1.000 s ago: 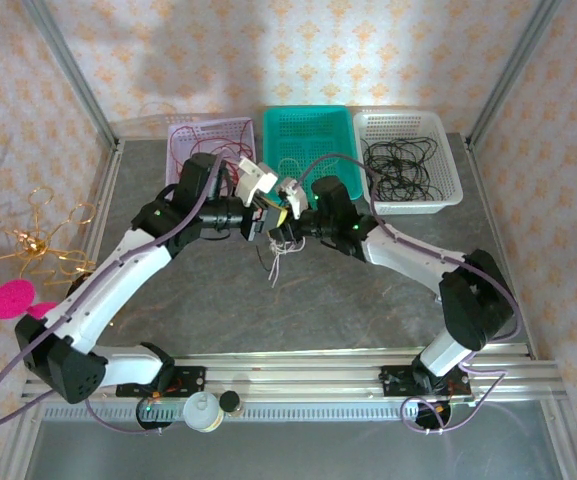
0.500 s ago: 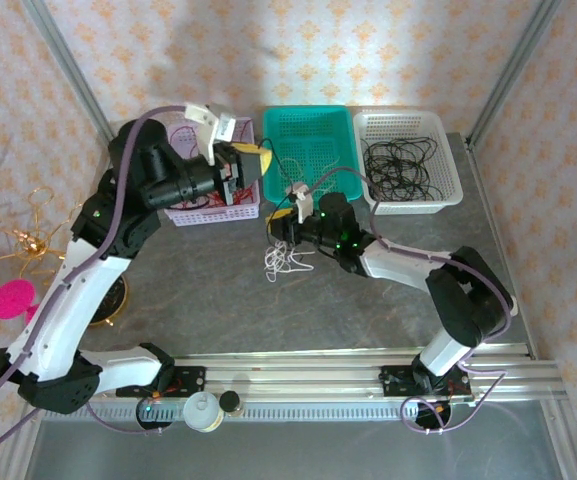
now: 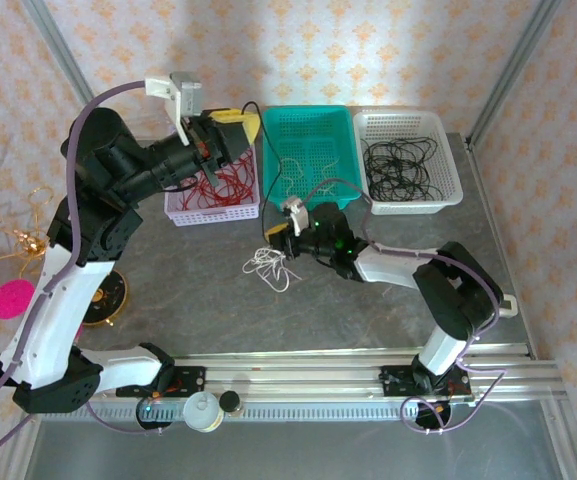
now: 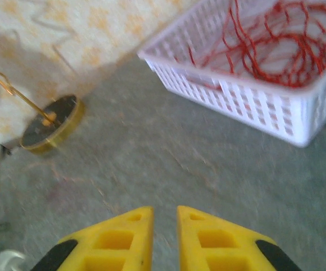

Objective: Untangle the cables

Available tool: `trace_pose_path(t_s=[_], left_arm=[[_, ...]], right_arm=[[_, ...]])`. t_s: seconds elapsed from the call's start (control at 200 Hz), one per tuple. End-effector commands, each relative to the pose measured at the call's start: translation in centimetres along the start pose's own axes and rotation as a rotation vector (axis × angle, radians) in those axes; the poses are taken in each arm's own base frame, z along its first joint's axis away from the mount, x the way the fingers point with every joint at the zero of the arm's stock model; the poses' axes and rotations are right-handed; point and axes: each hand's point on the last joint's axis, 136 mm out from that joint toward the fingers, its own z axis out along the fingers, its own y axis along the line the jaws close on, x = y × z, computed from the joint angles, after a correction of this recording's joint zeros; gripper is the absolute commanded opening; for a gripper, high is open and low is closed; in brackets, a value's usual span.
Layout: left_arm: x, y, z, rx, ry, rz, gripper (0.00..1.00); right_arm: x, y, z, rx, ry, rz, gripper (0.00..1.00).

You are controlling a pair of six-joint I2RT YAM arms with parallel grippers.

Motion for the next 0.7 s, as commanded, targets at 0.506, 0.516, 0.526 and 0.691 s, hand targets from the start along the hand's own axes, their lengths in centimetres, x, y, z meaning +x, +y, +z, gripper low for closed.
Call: trace_pose_path(t_s=[0.506,0.516,0.526,0.691], left_arm=[[-2.4,0.0,-0.3,-0.036,-0.055,0.064,0.00],[-2.3,0.0,-0.2,-0.034,-0.051,0.063,0.00],[-2.3,0.0,-0.2,-0.033,-0.051,0.063,0.00],[-1.2,0.5,0.1,-0.035,-0.020,0.056,0.00]], right_arm=[[4.6,-7.2,-6.6,0.312,0.093,0.051,0.33],[4.4,-7.0,-6.7,0.303,0.093,0.043,0.34],[4.2,-6.8,-6.9,0.297,0.094,0.035,0.34],[0.6,-2.6,-8.3,0.153,0.078,-0.067,0.40]])
